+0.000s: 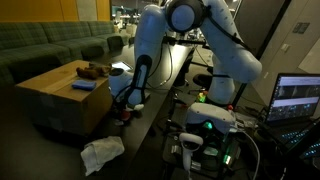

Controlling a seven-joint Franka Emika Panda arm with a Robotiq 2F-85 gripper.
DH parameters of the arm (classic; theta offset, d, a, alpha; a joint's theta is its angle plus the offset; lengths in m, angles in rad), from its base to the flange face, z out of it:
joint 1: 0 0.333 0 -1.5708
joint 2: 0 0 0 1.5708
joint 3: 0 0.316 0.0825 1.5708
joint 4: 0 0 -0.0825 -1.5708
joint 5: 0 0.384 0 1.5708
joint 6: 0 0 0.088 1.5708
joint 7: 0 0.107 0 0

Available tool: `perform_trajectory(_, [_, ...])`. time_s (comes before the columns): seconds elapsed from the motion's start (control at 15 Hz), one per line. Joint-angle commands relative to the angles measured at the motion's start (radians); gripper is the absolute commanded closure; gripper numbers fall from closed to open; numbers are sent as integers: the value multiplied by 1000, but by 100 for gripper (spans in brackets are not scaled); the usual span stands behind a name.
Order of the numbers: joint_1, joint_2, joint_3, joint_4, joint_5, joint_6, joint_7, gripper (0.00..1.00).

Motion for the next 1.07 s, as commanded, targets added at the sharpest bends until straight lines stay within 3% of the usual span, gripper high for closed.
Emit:
perform_trajectory(0.0, [-23,43,13,35,16,23,0,0])
perform_trajectory(0.33, [-54,70,32,50,33,19,-7,0])
perform_trajectory(0.4, [-56,73,33,53,35,19,-6,6])
perform_trajectory(0.47, [-59,76,36,55,35,19,-7,26])
perform_trajectory(0.6, [-67,74,46,57,40,17,-9,31])
perform_trajectory(1.0, [-77,70,59,61,40,17,-16,79])
